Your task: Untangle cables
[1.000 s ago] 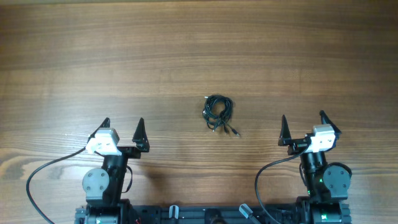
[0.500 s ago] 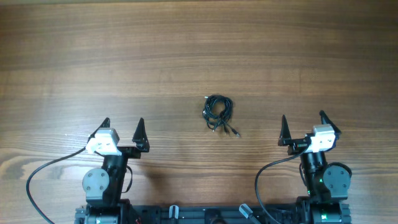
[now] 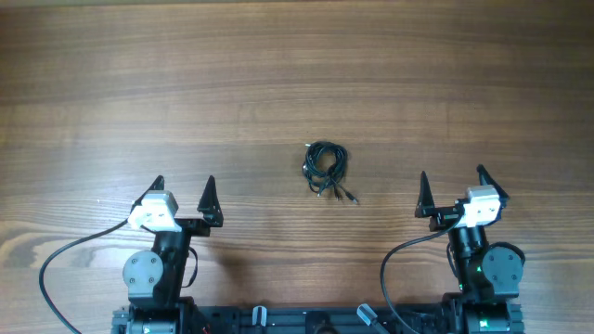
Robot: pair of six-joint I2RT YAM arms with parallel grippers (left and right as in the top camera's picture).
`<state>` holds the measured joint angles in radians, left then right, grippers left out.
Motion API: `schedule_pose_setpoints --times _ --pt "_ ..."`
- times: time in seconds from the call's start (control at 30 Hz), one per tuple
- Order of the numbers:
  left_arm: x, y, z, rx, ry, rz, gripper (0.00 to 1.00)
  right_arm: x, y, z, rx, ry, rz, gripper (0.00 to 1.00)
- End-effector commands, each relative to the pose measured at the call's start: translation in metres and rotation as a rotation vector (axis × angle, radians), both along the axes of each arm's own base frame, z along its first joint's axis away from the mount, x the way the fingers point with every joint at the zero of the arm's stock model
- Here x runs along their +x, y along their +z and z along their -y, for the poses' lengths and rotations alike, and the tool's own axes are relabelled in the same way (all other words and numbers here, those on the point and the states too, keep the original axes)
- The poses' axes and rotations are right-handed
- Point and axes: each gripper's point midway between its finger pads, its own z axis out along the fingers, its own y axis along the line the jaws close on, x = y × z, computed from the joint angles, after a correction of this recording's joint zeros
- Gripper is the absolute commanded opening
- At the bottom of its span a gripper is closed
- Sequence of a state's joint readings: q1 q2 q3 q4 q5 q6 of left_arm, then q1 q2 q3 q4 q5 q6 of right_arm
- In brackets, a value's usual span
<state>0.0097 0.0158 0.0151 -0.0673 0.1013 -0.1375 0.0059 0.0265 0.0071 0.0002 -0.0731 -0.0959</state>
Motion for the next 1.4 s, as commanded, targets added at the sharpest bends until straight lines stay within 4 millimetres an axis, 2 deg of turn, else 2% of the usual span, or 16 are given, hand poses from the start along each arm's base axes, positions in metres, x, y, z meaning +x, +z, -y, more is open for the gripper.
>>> schedule_pose_setpoints --times 0.0,1.07,1.37 --pt "0.001 -0.005 -0.003 -0.008 0.017 -0.013 1.0 -0.001 0.004 0.002 -0.009 -0.011 0.02 1.0" --pt "0.001 -0.005 -0.003 -0.008 0.017 -0.013 1.0 -0.001 0.004 0.002 -0.008 -0.011 0.02 1.0" --pt "0.001 0.009 -0.006 0.004 0.032 0.046 1.0 -0.001 0.004 0.002 -0.009 -0.011 0.02 1.0"
